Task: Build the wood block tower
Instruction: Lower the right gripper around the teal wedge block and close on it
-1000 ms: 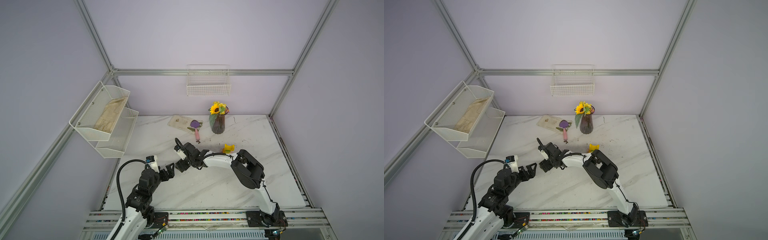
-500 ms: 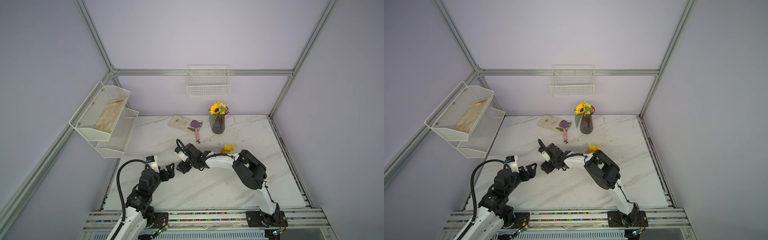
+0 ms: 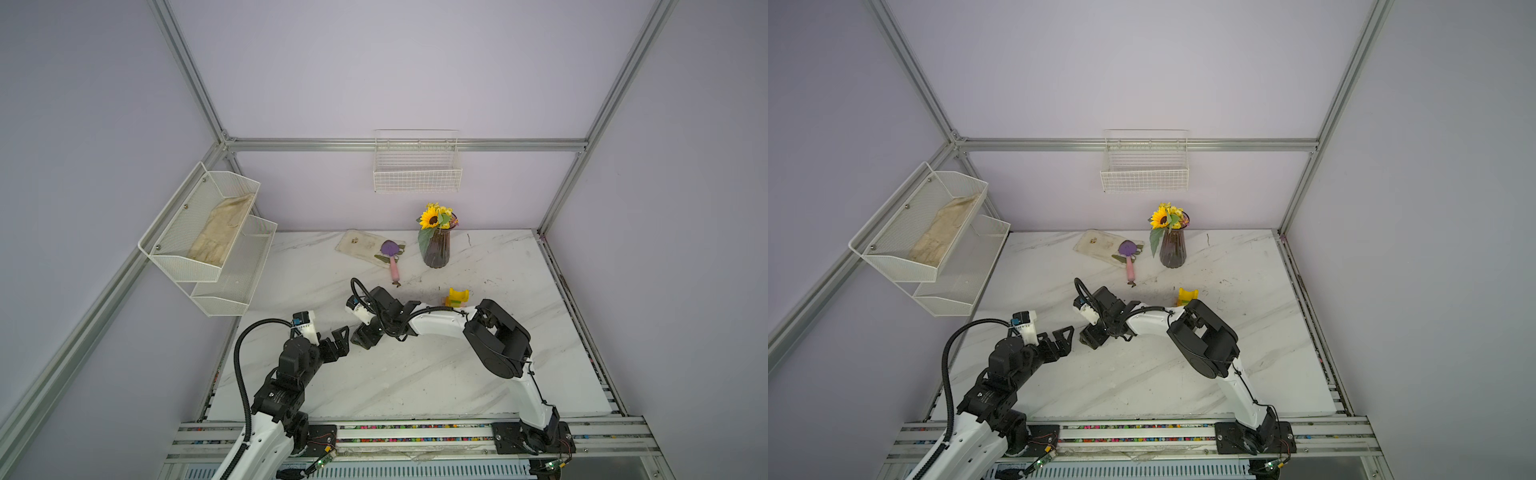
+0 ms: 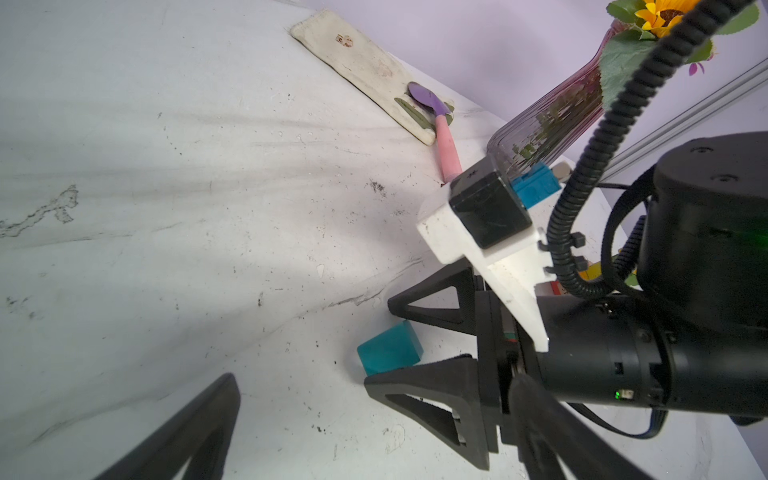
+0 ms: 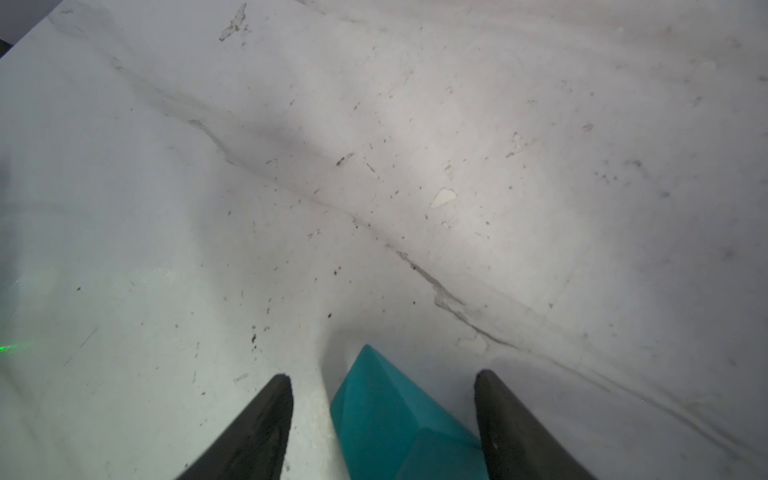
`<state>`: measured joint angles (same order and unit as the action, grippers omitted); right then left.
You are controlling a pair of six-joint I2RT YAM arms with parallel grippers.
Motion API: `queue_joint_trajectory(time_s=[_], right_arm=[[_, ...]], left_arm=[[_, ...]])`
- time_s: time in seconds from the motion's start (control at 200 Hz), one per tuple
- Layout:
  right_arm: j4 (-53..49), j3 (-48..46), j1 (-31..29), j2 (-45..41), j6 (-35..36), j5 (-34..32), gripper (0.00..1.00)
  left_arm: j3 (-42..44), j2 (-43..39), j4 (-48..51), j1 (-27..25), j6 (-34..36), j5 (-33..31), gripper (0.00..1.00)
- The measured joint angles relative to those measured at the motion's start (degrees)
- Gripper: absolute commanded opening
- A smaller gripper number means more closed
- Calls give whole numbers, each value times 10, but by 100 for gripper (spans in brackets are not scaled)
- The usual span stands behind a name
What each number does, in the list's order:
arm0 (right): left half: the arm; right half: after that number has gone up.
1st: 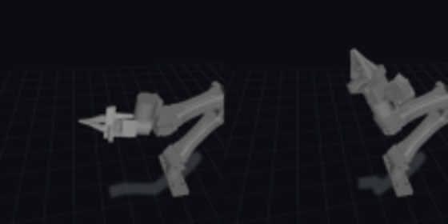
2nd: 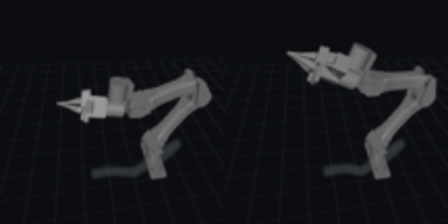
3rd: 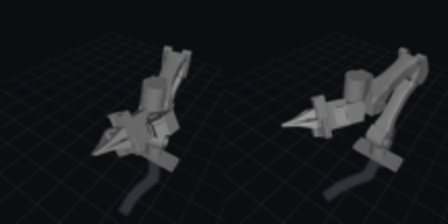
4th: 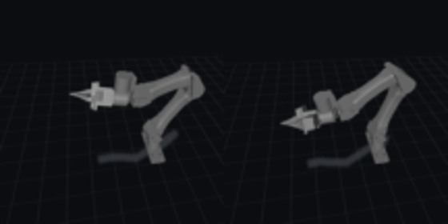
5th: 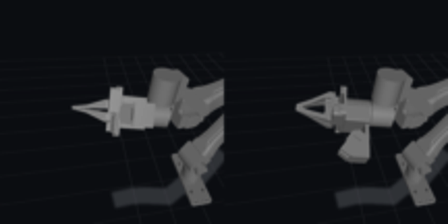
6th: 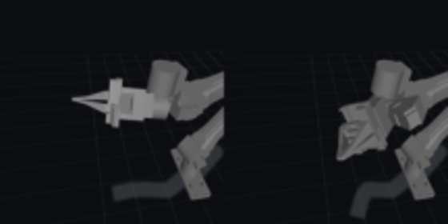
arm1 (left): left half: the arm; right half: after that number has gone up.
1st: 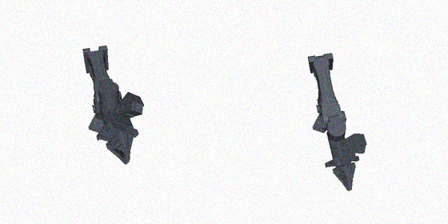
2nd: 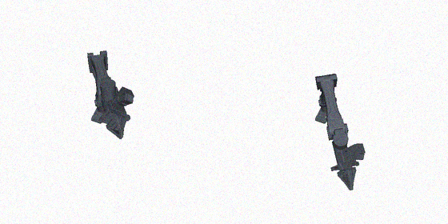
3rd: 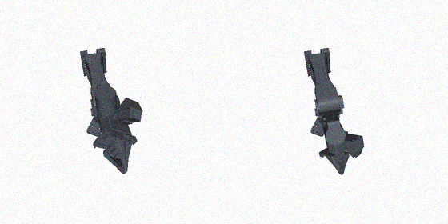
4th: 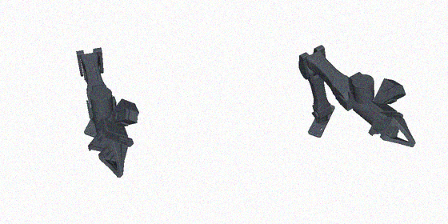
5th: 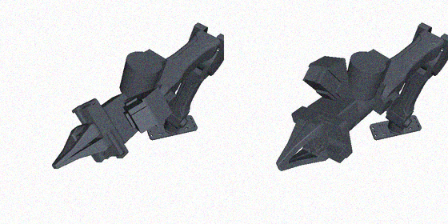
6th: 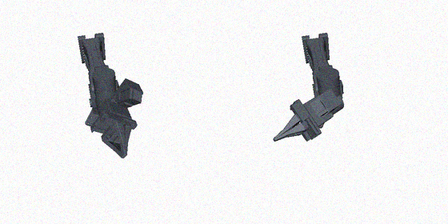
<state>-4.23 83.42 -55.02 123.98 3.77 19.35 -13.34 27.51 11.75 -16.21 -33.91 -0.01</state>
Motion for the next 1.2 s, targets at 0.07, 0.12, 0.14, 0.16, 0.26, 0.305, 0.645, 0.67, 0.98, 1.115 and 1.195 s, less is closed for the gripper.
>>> queue_joint_trajectory(time_s=[0.07, 0.12, 0.14, 0.16, 0.26, 0.305, 0.645, 0.67, 0.98, 1.115, 1.195], right_arm=[[7, -20, -1, -12, 1, 1, 68], [9, -35, -3, -23, 0, 3, 67], [9, -40, -3, -26, 0, 4, 67], [9, -46, -4, -30, 0, 5, 67], [9, -69, -11, -46, 0, 8, 64], [9, -77, -15, -52, 0, 9, 63], [5, -80, -42, -58, -5, -64, 61], [2, -78, -42, -56, -7, -70, 61], [-10, -45, -46, -36, -29, -117, 56], [-12, -45, -49, -36, -39, -127, 51], [-12, -45, -50, -36, -45, -132, 51]], left_arm=[[0, 2, -1, 0, 0, 1, 100], [0, 2, -1, 0, 0, 2, 100], [0, 2, -1, 0, 0, 2, 100], [0, 2, -1, 0, 0, 2, 100], [0, 3, -1, 0, 0, 2, 100], [0, 3, -2, 0, 0, 2, 100], [0, 7, -2, 0, 0, 4, 100], [0, 7, -2, 0, 0, 4, 100], [0, 7, -3, 0, 0, 7, 100], [0, 7, -3, 0, 0, 8, 100], [0, 7, -3, 0, 0, 9, 100]])
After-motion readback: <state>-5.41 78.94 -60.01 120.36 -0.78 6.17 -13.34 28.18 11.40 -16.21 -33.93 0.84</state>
